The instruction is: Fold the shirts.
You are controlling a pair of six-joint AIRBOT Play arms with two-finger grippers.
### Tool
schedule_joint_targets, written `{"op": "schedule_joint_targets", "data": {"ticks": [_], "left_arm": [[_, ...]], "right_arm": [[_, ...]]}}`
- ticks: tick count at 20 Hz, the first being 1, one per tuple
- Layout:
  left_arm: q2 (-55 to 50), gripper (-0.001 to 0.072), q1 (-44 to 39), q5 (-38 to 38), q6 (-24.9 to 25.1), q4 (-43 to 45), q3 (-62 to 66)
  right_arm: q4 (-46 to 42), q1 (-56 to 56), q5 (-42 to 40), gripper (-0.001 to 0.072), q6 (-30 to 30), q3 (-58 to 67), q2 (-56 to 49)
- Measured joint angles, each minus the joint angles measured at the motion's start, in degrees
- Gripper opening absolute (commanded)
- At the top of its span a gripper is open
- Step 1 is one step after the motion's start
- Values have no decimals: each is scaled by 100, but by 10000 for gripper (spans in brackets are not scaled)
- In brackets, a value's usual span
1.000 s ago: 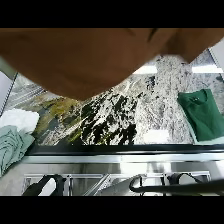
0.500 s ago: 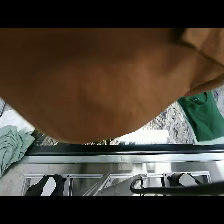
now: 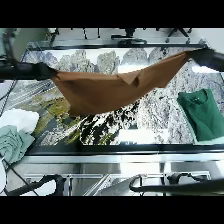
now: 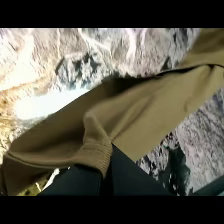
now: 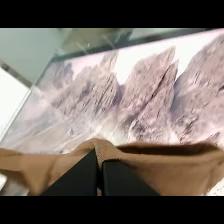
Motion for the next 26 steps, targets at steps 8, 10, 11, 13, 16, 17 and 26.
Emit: {"op": "schedule_joint_targets", "data": {"ticks": [8, 10, 11, 13, 16, 17, 26], "left_arm": [[2, 13, -131, -754, -149, -1049, 1644], [299, 13, -59, -734, -234, -1344, 2293], [511, 13, 61, -656, -295, -1438, 2511], [1021, 13, 470, -514, -391, -1582, 2612], [1843, 13, 1502, -396, -459, -1659, 2120], [2068, 13, 1829, -372, -450, -1690, 1814], [1488, 13, 533, 341, 485, -1147, -1934]], "right_arm": [[466, 168, 74, 18, -236, 450, 752], [503, 173, -81, 18, -260, 848, 1104], [415, 173, -225, 19, -269, 1084, 1276], [111, 175, -562, 18, -192, 1508, 1572], [-658, 177, -780, 19, 201, 1878, 1860], [-848, 181, -704, 18, 328, 1875, 1858], [-776, 1161, -503, 19, 28, -986, 286]]}}
